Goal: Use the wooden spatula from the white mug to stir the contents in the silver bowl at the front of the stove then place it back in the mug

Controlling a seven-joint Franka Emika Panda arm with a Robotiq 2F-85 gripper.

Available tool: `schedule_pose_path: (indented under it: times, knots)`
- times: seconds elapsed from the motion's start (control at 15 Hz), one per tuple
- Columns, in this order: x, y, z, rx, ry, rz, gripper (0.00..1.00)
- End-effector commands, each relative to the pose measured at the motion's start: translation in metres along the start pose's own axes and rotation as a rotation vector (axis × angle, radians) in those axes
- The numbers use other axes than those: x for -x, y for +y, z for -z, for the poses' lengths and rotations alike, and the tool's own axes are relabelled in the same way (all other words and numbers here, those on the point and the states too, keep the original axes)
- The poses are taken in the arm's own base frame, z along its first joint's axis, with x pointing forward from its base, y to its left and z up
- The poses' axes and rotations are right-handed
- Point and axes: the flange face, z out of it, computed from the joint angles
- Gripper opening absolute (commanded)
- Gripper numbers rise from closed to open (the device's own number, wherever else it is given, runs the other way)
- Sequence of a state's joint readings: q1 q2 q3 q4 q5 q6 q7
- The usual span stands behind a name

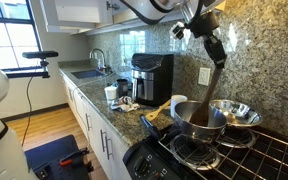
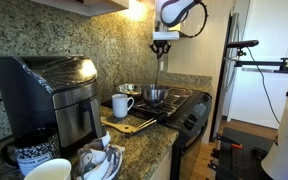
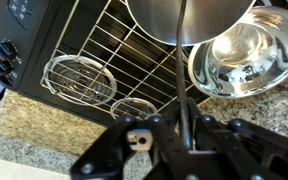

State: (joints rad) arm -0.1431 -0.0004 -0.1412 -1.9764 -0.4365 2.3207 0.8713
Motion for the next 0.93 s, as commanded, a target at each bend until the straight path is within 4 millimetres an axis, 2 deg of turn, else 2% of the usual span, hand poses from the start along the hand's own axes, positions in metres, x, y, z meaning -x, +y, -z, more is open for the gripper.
schedule_pose_path:
  times: [0.0, 0.4, 0.67, 0.87]
  knots:
    - [0.004, -0.017, 0.009, -0.068, 0.052, -0.01, 0.06]
    - [0.014, -0.032, 0.007, -0.104, 0.025, 0.02, 0.06]
    - [0.015, -0.025, 0.001, -0.048, 0.004, 0.022, 0.06]
    - [0.015, -0.012, -0.005, 0.025, -0.021, 0.021, 0.06]
